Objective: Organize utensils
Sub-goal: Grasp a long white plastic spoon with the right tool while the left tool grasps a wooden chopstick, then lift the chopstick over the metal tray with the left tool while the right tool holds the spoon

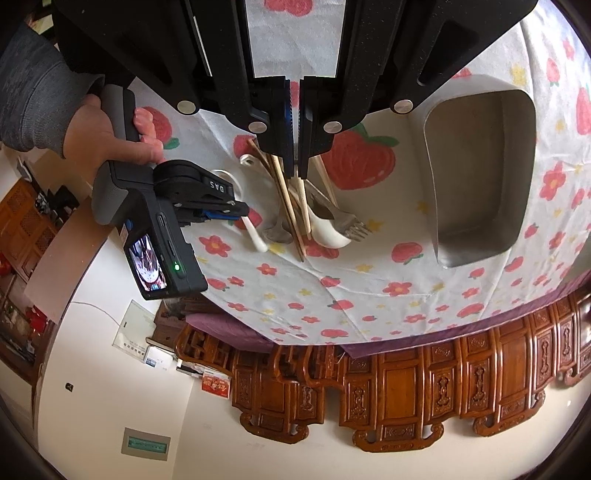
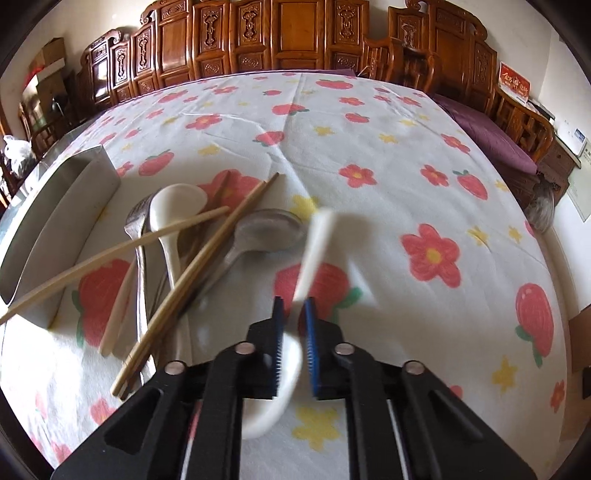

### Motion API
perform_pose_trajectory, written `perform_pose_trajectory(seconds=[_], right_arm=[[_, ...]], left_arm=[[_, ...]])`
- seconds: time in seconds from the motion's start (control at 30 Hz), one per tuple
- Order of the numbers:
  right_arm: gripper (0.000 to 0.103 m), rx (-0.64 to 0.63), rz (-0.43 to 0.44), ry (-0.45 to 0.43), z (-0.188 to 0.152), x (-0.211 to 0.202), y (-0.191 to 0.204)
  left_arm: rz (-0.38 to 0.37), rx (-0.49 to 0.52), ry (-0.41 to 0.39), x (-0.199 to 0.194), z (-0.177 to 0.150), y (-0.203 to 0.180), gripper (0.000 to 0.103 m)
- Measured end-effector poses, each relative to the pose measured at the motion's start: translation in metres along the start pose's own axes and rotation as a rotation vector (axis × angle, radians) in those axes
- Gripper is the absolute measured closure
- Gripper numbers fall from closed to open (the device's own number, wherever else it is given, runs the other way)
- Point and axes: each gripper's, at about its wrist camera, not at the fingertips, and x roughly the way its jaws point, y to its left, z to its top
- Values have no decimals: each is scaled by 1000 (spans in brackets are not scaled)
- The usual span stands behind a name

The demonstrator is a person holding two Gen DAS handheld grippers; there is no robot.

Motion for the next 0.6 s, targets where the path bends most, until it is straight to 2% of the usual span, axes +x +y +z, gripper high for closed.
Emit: perform_pose_trajectory(seconds=[0.3, 0.6], right_arm=[[95, 34, 25, -31, -12, -19, -16], [95, 37, 64, -71, -10, -44, -17]], left_arm=[[34, 51, -30, -15, 28, -9, 103], [76, 91, -51, -28, 50, -11, 103]])
